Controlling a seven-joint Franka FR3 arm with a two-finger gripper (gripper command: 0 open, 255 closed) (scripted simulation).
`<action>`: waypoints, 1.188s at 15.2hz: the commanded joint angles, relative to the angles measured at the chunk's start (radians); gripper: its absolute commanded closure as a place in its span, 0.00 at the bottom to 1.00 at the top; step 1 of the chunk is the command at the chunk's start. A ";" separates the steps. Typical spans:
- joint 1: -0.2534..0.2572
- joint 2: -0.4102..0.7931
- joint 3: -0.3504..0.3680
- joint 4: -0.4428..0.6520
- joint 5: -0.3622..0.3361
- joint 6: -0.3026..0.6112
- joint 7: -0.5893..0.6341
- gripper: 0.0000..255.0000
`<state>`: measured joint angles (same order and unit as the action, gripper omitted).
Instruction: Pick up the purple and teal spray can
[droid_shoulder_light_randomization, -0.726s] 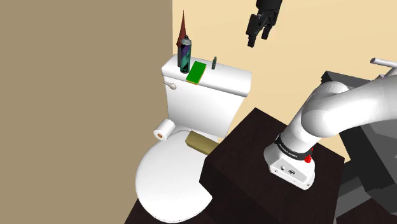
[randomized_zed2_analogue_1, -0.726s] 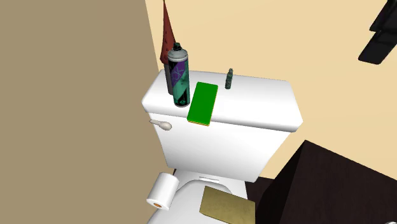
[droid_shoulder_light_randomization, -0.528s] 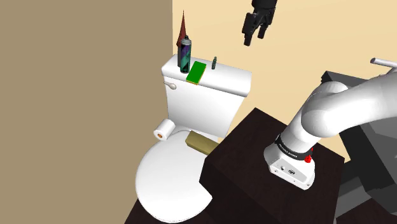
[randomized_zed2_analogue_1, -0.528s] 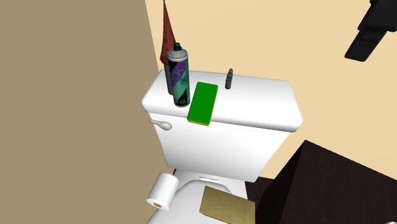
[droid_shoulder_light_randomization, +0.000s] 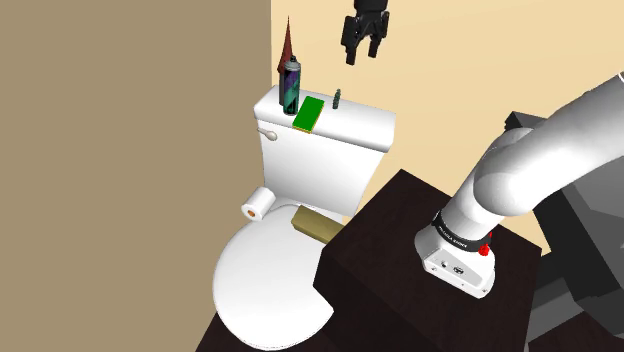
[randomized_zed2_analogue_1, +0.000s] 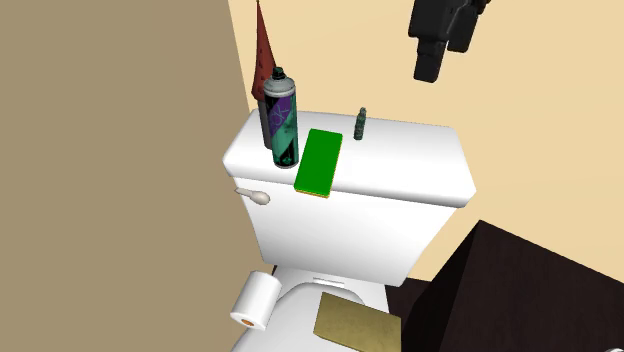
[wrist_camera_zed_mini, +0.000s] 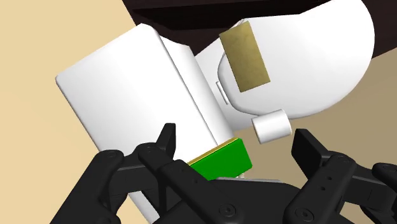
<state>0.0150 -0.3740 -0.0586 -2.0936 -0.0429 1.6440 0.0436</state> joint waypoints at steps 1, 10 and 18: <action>0.002 0.086 -0.010 0.069 0.020 0.008 -0.010 0.00; -0.007 0.485 -0.038 0.458 0.131 -0.031 -0.056 0.00; -0.055 0.919 -0.029 1.019 0.236 -0.203 -0.062 0.00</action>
<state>-0.0294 0.4645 -0.0908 -1.1881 0.1785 1.4793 -0.0202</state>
